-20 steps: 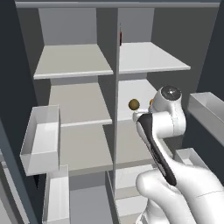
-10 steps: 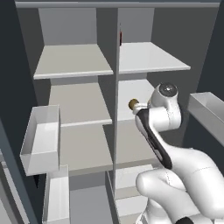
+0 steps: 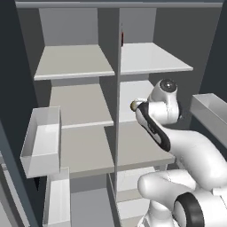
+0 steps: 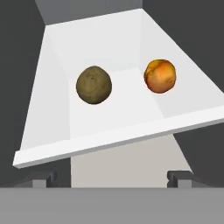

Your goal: Take the peach and potato from the fridge shelf and place them in the freezer drawer to begin freezing them.

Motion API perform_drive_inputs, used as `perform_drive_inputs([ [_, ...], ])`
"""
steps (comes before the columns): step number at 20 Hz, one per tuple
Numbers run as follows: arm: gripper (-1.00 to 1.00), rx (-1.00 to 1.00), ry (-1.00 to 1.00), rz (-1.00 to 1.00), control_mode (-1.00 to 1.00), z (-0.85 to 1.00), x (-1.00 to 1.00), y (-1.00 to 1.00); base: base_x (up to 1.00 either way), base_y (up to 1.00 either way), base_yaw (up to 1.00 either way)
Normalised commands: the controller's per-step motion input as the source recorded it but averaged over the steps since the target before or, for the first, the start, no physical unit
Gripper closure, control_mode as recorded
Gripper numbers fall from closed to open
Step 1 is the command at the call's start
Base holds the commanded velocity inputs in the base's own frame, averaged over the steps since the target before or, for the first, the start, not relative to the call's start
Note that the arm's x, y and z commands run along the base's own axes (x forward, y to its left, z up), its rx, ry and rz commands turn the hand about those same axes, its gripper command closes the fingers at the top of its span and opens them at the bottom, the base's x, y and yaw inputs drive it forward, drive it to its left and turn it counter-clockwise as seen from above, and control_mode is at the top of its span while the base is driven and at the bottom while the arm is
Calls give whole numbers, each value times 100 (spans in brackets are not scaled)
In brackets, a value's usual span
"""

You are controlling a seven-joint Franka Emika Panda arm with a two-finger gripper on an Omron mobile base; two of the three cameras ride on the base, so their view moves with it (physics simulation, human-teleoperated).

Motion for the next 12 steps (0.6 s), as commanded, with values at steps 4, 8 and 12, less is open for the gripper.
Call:
perform_drive_inputs([
  [4, -100, 3, 0, 0, -100, -9, 53, 0, 0, 0, 0],
  [8, -100, 6, 0, 0, -100, -19, 44, -1, 0, 0, 0],
  [12, -100, 4, -1, 0, -100, -16, 28, 0, 0, 0, 0],
])
